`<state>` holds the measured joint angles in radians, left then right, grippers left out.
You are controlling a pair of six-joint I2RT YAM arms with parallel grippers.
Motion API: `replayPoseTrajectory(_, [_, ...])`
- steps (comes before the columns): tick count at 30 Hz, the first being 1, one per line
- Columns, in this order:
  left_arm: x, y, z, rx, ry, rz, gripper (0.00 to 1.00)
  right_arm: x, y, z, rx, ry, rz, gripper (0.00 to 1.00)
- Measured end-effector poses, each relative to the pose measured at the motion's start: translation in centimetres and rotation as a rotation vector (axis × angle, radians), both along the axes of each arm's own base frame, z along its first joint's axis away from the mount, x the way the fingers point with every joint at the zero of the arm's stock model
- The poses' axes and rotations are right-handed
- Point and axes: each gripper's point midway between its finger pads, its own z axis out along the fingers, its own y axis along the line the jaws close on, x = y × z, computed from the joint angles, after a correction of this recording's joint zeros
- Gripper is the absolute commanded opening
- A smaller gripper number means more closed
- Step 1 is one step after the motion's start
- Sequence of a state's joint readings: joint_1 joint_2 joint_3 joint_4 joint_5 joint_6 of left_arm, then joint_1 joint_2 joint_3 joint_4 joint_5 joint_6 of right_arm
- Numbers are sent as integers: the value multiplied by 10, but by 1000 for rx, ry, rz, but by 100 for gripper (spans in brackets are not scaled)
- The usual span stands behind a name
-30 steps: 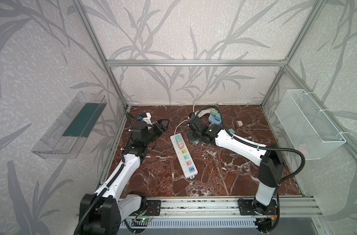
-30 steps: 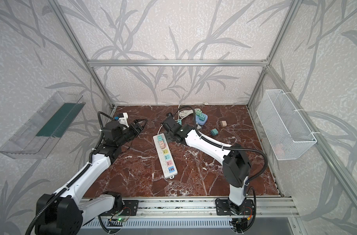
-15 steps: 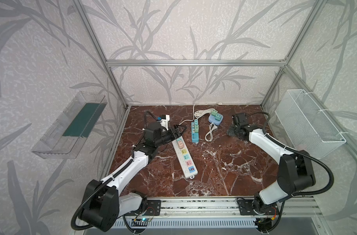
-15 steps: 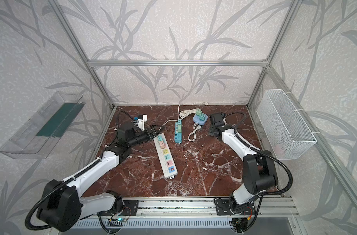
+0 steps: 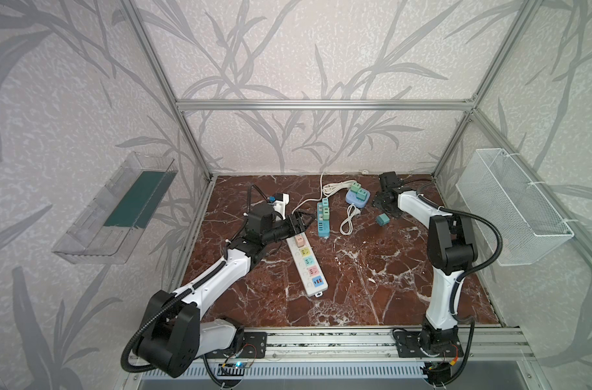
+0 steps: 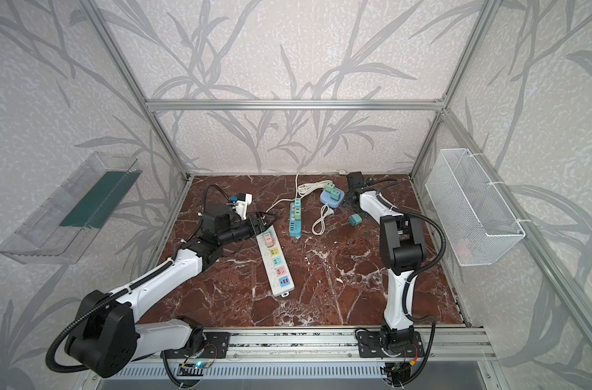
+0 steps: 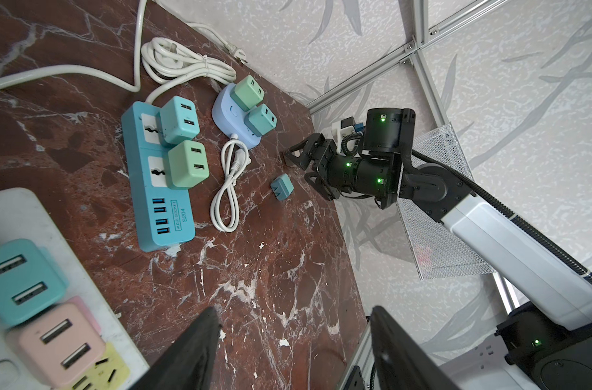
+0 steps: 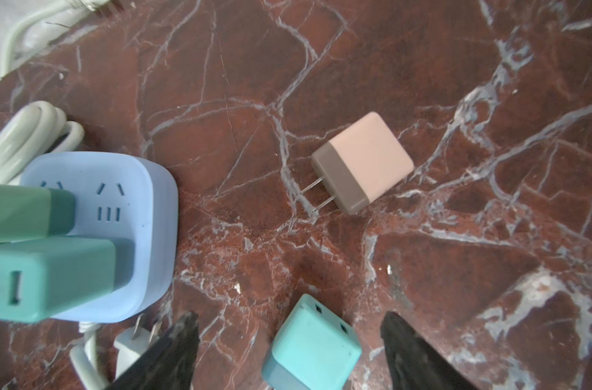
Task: Insert the plug
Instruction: 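Lower and close the right gripper on the small teal adapter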
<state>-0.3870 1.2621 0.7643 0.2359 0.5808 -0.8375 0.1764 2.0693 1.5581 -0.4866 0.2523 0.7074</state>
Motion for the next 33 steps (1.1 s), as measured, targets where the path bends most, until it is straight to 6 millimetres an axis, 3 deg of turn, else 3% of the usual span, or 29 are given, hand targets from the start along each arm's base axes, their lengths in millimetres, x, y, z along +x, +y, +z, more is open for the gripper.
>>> replayPoseTrajectory(7, [1,1,-1,3,3,5,72,-7,-1,-28,14,63,-32,71])
replayPoseTrajectory(17, [3,5,-1,2,4,16,71,-14,1,-43,67,91,-51,60])
replayPoseTrajectory(26, [3,6,1,-2,0,20,71,-17,1,-44,70,67,-42,54])
replayPoseTrajectory(33, [3,6,1,-3,1,20,71,-25,0,-44,60,71,0,57])
